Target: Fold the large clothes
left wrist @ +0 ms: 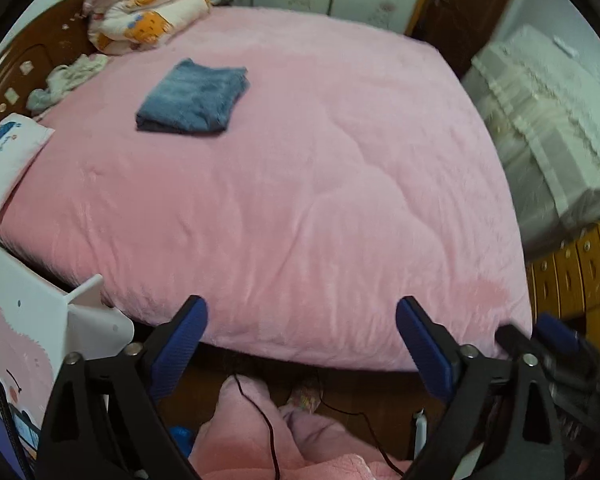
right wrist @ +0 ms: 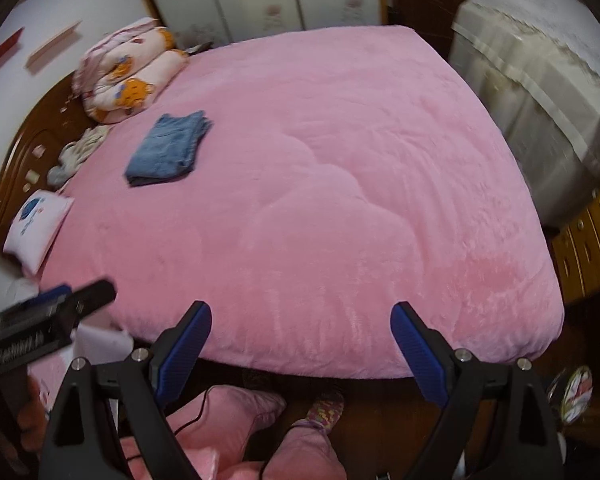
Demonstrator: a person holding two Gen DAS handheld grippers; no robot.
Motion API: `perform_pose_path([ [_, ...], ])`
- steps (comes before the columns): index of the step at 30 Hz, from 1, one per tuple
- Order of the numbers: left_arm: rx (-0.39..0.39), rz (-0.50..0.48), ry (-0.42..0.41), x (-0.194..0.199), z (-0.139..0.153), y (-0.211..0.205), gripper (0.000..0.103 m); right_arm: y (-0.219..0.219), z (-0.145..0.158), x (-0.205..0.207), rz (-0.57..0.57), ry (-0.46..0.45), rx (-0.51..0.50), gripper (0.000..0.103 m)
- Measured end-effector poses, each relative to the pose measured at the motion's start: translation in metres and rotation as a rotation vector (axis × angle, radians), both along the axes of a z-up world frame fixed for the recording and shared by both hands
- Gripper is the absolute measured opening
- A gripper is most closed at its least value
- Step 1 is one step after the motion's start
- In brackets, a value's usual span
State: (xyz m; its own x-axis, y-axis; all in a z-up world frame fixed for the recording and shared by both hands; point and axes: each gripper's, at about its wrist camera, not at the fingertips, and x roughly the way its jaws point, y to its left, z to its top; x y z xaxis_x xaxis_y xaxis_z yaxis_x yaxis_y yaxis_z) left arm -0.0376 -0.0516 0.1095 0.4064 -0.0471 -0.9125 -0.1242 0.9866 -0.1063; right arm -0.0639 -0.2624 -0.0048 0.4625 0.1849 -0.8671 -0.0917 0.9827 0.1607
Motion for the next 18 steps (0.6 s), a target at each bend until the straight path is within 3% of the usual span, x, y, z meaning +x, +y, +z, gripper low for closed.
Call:
perform_pose_path([
  [11, 0.173, -0.042, -0.073, -0.004, 0.015, -0.021, 0.095, -0.01, 0.01, -0.015, -0.095, 0.01, -0.015, 0.092],
  [18, 0.18, -0.081, -0.071, -0.007, 0.011, -0.031, 0.097, 0.002, -0.005, -0.011, -0.043, 0.058, -0.059, 0.092],
])
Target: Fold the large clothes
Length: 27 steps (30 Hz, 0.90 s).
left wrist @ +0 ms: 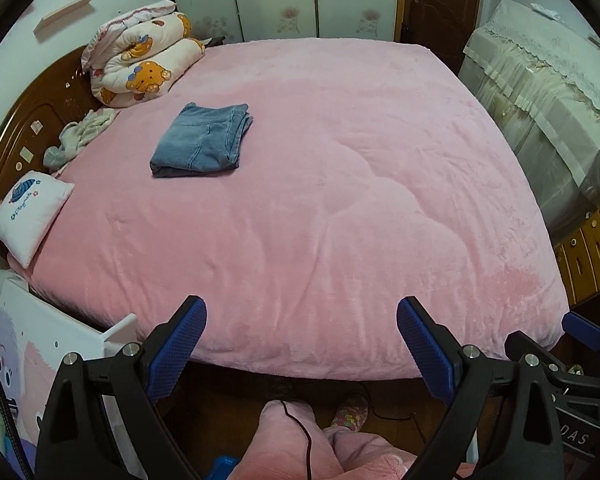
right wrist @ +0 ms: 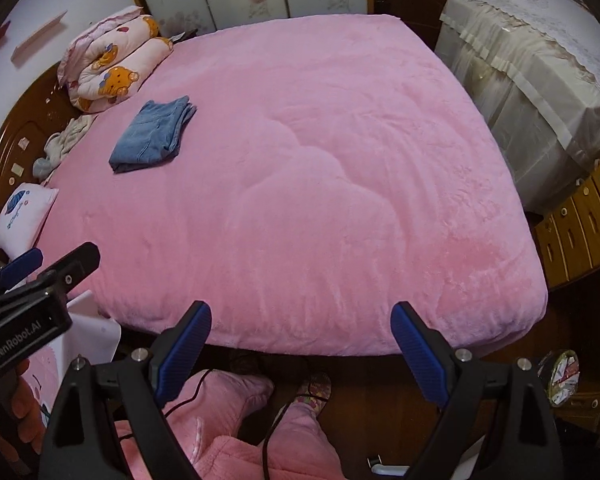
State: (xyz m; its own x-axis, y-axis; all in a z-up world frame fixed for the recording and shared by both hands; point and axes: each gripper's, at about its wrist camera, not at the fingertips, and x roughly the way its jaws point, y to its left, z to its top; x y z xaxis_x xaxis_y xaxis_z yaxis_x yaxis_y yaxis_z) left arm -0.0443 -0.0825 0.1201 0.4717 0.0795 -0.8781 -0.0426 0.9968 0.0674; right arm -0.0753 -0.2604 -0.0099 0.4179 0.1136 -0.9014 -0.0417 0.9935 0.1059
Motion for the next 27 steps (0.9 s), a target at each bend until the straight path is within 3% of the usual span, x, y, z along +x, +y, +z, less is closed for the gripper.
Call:
perform_pose_path([
  [5, -0.017, 0.006, 0.007, -0.002, -0.004, 0.0, 0.102, -0.002, 0.0, -0.001, -0.018, -0.002, -0.009, 0.103],
  [16, -0.043, 0.001, 0.072, 0.006, -0.022, 0.004, 0.102, -0.017, -0.011, 0.002, -0.077, 0.013, -0.011, 0.103],
  [27, -0.045, -0.016, 0.057, 0.004, -0.02, 0.002, 0.102, -0.008, -0.004, -0.004, -0.059, -0.041, -0.037, 0.103],
])
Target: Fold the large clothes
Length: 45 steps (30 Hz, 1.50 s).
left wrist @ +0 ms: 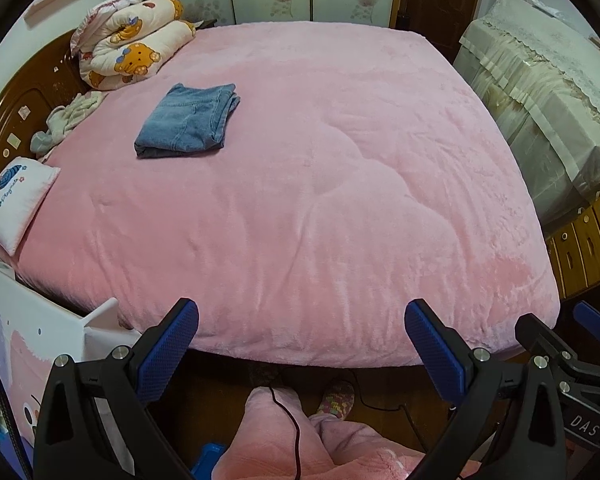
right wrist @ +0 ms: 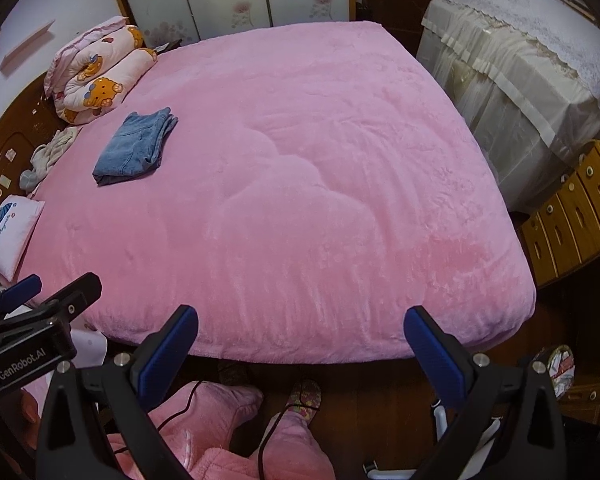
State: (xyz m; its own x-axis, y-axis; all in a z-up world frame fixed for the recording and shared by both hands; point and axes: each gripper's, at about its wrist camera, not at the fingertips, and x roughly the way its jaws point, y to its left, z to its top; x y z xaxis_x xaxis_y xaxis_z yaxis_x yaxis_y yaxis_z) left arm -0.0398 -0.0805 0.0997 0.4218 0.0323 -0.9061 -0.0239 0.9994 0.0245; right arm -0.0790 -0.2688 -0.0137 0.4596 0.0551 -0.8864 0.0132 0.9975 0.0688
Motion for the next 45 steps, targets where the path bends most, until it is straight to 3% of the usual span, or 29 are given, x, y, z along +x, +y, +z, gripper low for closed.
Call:
perform_pose_path([
  [13, -0.001, -0.026, -0.045, -0.007, 0.007, -0.005, 0.102, 0.001, 0.012, -0.003, 0.017, -0.054, -0.02, 0.103],
  [45, -0.001, -0.04, -0.051, -0.005, 0.006, -0.011, 0.102, -0.003, 0.012, -0.001, 0.011, -0.047, -0.016, 0.103],
])
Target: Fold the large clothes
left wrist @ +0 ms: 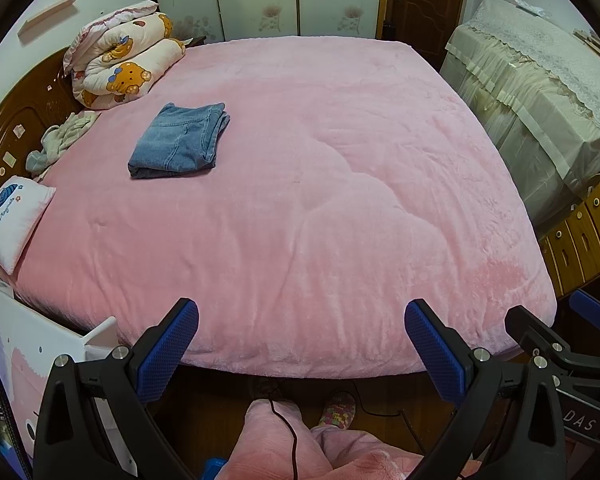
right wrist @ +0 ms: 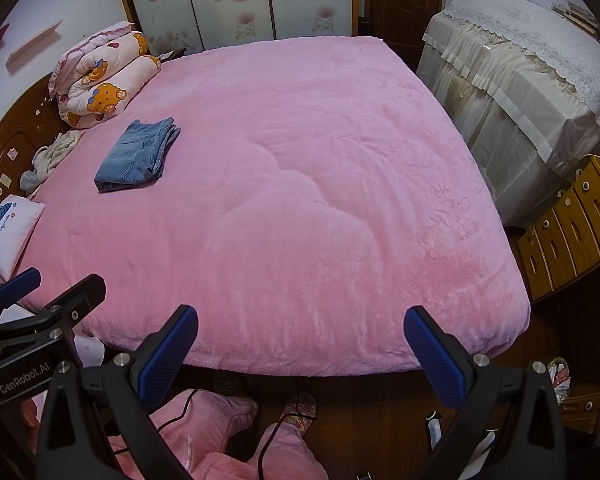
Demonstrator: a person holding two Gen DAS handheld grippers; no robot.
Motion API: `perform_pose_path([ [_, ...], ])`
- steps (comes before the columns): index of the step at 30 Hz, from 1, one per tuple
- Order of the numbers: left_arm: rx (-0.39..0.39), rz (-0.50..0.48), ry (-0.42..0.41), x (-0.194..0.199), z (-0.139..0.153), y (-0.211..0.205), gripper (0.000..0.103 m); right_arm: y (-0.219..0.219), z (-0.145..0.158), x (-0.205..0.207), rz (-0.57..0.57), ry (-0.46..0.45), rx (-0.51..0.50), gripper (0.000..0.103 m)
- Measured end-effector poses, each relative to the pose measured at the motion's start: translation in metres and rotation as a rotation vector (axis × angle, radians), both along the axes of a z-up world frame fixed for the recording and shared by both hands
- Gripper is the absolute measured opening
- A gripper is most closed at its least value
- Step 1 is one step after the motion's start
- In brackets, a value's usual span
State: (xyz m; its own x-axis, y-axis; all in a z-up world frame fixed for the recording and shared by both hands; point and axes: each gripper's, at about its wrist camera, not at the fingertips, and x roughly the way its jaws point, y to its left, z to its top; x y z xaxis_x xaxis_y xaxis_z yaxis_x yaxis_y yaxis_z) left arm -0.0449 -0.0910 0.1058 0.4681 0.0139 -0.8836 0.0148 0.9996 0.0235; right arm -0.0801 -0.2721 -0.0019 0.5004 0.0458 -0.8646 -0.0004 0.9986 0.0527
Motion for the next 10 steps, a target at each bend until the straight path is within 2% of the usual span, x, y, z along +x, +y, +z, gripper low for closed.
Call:
perform_pose_path([
  [10, 0.009, -0.003, -0.003, 0.0022, 0.0032, -0.0013, 0.102, -0.002, 0.0, 0.0011, -0.002, 0.002, 0.001, 0.103],
])
